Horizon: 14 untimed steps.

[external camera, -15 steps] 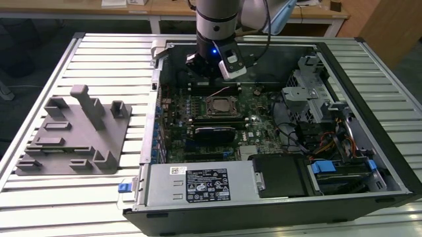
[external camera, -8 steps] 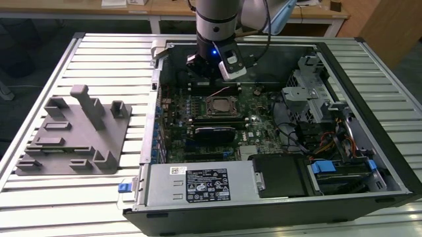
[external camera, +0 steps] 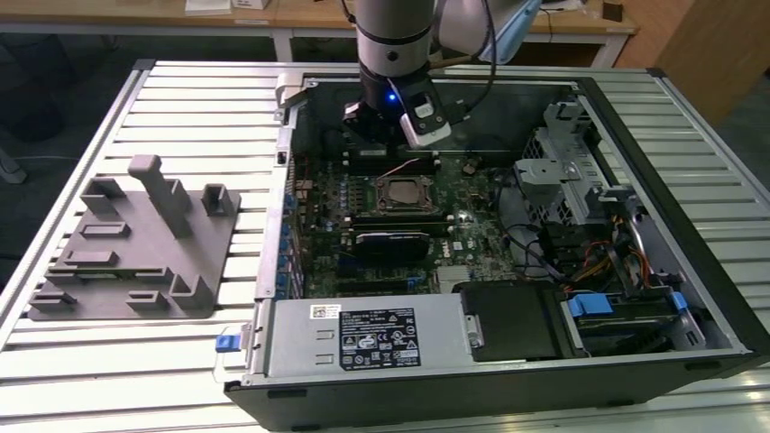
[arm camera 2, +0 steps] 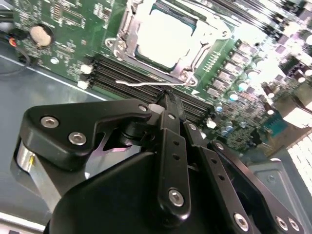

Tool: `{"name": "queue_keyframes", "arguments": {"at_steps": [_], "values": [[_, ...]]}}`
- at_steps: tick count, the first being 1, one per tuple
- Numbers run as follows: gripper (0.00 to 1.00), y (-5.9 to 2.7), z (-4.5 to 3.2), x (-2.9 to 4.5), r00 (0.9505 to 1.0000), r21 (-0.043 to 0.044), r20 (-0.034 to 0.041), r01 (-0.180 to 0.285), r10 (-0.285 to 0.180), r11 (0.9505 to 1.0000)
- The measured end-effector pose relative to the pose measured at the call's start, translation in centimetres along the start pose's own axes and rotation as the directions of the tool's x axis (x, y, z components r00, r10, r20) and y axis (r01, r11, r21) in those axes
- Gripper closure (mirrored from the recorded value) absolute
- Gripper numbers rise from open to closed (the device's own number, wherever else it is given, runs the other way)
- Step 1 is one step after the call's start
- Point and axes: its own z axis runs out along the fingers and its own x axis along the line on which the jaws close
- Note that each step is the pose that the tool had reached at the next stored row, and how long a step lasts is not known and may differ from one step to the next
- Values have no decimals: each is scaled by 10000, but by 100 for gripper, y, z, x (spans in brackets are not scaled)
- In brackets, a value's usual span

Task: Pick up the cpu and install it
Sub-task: 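Install the first cpu locking lever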

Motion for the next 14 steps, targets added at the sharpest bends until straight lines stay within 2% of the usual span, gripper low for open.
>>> {"name": "queue_keyframes", "arguments": {"at_steps": [2, 8, 10, 14], "values": [[89, -2, 10, 0, 9999, -15, 149, -26, 26, 10000], [89, -23, 58, 2, 9991, -22, 342, -243, 243, 9997], [89, -28, 75, 2, 9987, -24, 387, -322, 323, 9995], [89, -33, 110, -11, 9983, -30, 417, -400, 401, 9992]]}}
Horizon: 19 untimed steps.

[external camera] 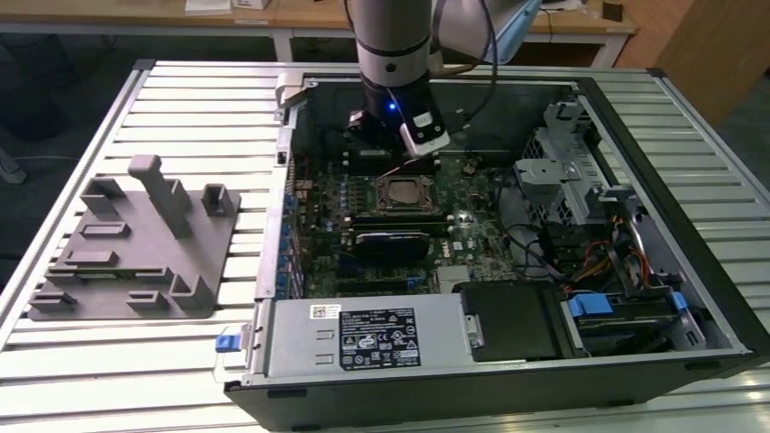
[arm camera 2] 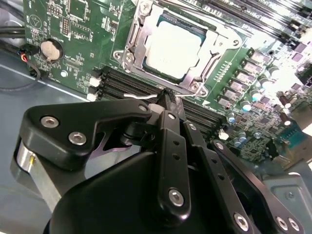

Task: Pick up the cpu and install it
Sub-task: 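Install the first cpu locking lever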

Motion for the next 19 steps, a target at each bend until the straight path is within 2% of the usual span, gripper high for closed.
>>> {"name": "queue_keyframes", "arguments": {"at_steps": [8, 19], "values": [[89, -2, 62, -45, 9999, 3, 36, -146, 146, 9999], [89, 2, 74, -48, 9999, 3, 36, -146, 146, 9999]]}}
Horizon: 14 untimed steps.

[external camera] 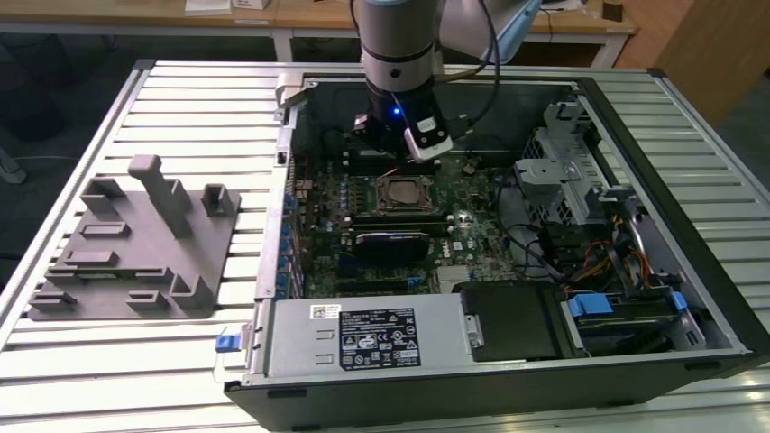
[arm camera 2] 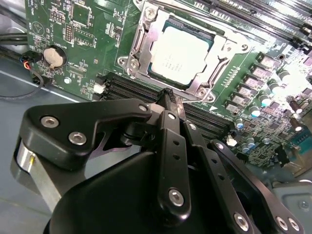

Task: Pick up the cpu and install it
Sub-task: 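Install the first cpu locking lever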

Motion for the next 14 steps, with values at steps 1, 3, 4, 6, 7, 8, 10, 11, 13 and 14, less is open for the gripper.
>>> {"name": "queue_keyframes", "arguments": {"at_steps": [1, 3, 4, 6, 7, 8, 10, 11, 13, 14], "values": [[89, 2, 4, 1, 10000, -2, 0, -1, 1, 10000], [89, 8, 10, 3, 10000, -1, 1, -1, 1, 10000], [89, 11, 13, 4, 10000, -1, 0, -1, 1, 10000], [89, 16, 19, 5, 10000, -2, 1, 0, 0, 10000], [89, 19, 23, 6, 10000, -2, 1, -1, 1, 10000], [89, 20, 28, 7, 10000, -1, 0, 0, 0, 10000], [89, 21, 43, 9, 10000, 5, 2, 0, 0, 10000], [89, 22, 51, 10, 10000, 7, 5, 1, -1, 10000], [89, 23, 68, 12, 10000, 6, 10, 2, -2, 10000], [89, 25, 76, 14, 10000, 7, 10, 1, -1, 10000]]}}
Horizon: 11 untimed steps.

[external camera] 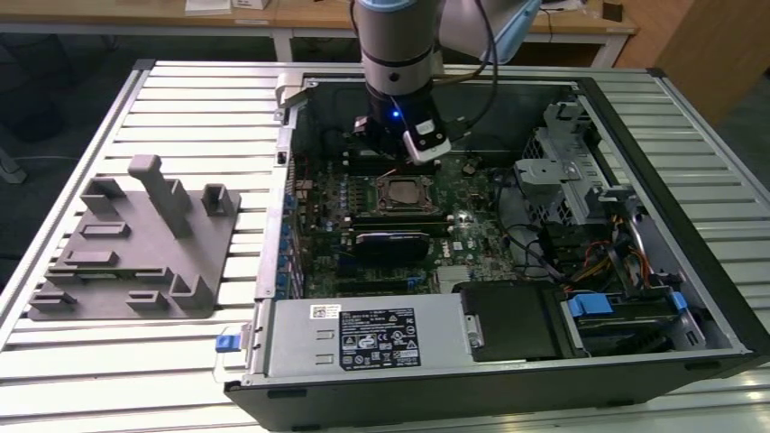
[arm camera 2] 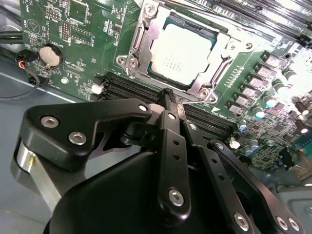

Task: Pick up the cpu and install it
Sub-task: 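Install the first cpu locking lever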

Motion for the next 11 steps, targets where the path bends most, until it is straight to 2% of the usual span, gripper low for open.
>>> {"name": "queue_keyframes", "arguments": {"at_steps": [11], "values": [[89, 92, 68, 23, 10000, 0, 0, 0, 0, 10000]]}}
